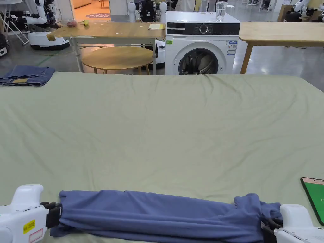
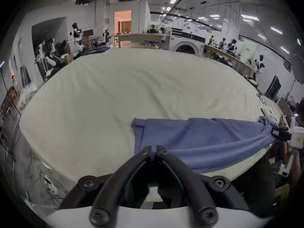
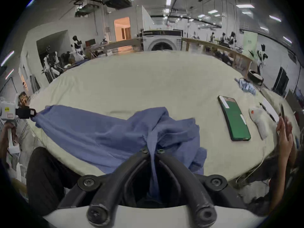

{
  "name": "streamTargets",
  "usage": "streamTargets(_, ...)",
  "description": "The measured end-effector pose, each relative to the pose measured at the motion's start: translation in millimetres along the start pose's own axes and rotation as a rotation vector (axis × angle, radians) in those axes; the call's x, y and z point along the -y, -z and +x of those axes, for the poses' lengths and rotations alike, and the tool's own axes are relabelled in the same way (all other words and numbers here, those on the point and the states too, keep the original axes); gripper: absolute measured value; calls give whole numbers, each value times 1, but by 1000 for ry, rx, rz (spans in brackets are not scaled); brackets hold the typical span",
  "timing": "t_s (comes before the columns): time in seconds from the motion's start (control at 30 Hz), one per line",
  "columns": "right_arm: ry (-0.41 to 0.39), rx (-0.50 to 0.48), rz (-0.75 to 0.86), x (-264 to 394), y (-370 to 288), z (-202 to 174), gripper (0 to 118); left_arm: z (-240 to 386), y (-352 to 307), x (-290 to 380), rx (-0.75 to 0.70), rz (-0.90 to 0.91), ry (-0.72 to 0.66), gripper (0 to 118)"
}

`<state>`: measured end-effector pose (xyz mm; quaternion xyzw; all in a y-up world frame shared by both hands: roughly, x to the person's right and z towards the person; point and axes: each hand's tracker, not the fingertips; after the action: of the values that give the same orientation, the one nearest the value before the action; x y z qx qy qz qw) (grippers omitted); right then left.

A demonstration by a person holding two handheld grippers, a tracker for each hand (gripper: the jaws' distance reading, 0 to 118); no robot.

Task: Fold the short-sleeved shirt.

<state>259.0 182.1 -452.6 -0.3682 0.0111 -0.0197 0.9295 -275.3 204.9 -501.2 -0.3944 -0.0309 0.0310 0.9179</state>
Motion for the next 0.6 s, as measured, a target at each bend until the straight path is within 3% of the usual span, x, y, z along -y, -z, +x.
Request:
streamTargets(0.03, -7, 7, 12, -4, -4, -2, 12, 4, -3, -2, -16, 9, 8, 39)
streamTargets(0.1, -23, 4, 38, -19, -18, -8, 27, 20, -15, -12, -34, 52, 16, 62)
streamTargets(0.13, -32, 3, 66, -27, -25, -13, 65, 29, -21, -18, -17, 103, 30, 102)
streamTargets(0.17, -40, -13, 104, -36, -31, -19, 91, 39, -27, -24, -12, 156, 43, 114)
streamTargets(0.2, -42, -29, 145, -47, -37, -26, 102, 53, -33, -33, -12, 210, 62, 116)
streamTargets(0.33, -19, -50, 277, -89, -41, -60, 102, 107, -33, -70, -5, 323, 107, 116)
streamTargets(0.4, -16, -1, 317, -102, -33, -74, 102, 131, -27, -81, -8, 367, 143, 116)
streamTargets(0.47, -28, 30, 337, -109, -24, -87, 99, 141, -15, -83, -3, 397, 170, 105)
streamTargets(0.5, -32, 25, 342, -110, -21, -91, 86, 145, -11, -86, 8, 384, 171, 83)
streamTargets(0.53, -33, 9, 344, -111, -20, -93, 40, 148, -8, -87, 9, 381, 175, 26)
streamTargets(0.57, -35, 9, 341, -111, -16, -97, 0, 151, -5, -88, 0, 372, 179, 0)
streamTargets(0.6, -44, 32, 334, -110, -14, -101, 0, 152, -6, -86, -5, 371, 183, 0)
